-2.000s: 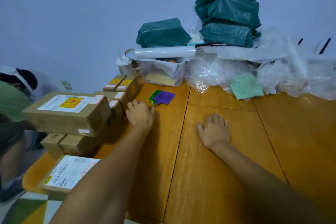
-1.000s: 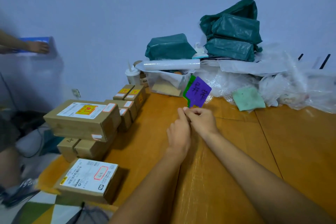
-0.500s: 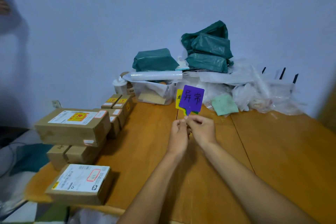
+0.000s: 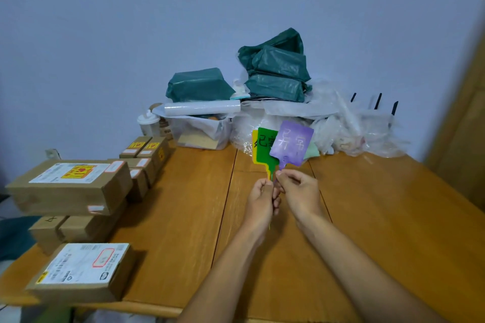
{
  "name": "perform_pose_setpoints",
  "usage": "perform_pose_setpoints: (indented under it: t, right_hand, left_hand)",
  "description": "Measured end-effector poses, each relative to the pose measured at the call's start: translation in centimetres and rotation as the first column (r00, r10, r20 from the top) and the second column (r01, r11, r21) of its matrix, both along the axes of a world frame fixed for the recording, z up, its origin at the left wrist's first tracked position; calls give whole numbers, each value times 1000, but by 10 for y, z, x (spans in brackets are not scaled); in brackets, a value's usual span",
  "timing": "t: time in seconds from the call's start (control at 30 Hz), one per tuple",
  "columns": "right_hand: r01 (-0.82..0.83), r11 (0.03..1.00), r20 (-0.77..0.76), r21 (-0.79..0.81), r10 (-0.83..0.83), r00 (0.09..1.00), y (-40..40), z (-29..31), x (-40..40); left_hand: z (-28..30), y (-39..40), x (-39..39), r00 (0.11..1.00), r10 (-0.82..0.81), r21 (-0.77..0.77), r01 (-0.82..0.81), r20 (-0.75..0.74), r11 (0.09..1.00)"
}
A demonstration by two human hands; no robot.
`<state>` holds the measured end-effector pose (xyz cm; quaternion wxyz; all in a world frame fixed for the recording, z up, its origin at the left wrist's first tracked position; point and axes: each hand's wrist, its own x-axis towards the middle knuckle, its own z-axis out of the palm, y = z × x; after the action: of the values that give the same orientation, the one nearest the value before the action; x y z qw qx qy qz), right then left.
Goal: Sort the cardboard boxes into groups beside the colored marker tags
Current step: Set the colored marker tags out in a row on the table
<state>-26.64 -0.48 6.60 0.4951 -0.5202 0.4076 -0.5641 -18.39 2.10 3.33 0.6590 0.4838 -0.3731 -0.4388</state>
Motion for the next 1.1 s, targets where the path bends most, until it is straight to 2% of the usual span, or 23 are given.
perform_pose_setpoints:
  t: [0.1, 0.2, 0.33, 0.47, 0.53, 0.63, 0.77, 0.87, 1.1]
  right_hand:
    - [16, 1000, -5, -18, -16, 1000, -9, -5, -11]
    - [122, 988, -30, -91, -125, 992, -31, -7, -24]
    - [199, 976, -34, -85, -202, 979, -69, -13, -58]
    - [277, 959, -151, -56, -282, 947, -107, -16, -116]
    - [311, 948, -289, -67, -317, 903, -126, -18, -150]
    - [307, 947, -552, -95, -307, 775, -140, -22, -202]
    - [354, 935, -743, -34, -260, 616, -147, -34, -254]
    - [396, 918, -822, 3, -223, 525, -151, -47, -276]
    - [491, 871, -870, -1, -243, 429, -148, -70, -280]
  left_hand:
    - [-1, -2, -12, 1000, 7, 21, -8, 13, 1000]
    - [-2, -5, -26, 1000, 7, 65, -9, 21, 998]
    - [-8, -14, -48, 997, -4, 123, -5, 78, 992]
    - [-21, -26, -68, 992, -83, 173, 66, 94, 983]
    - [-24, -30, -77, 990, -114, 184, 96, 88, 978]
    - [-25, -32, -86, 984, -157, 177, 140, 85, 974]
    - [-23, -35, -96, 981, -174, 189, 155, 85, 970]
    - [-21, -35, -102, 978, -188, 185, 169, 88, 968]
    - [-22, -37, -106, 977, -198, 183, 182, 74, 966]
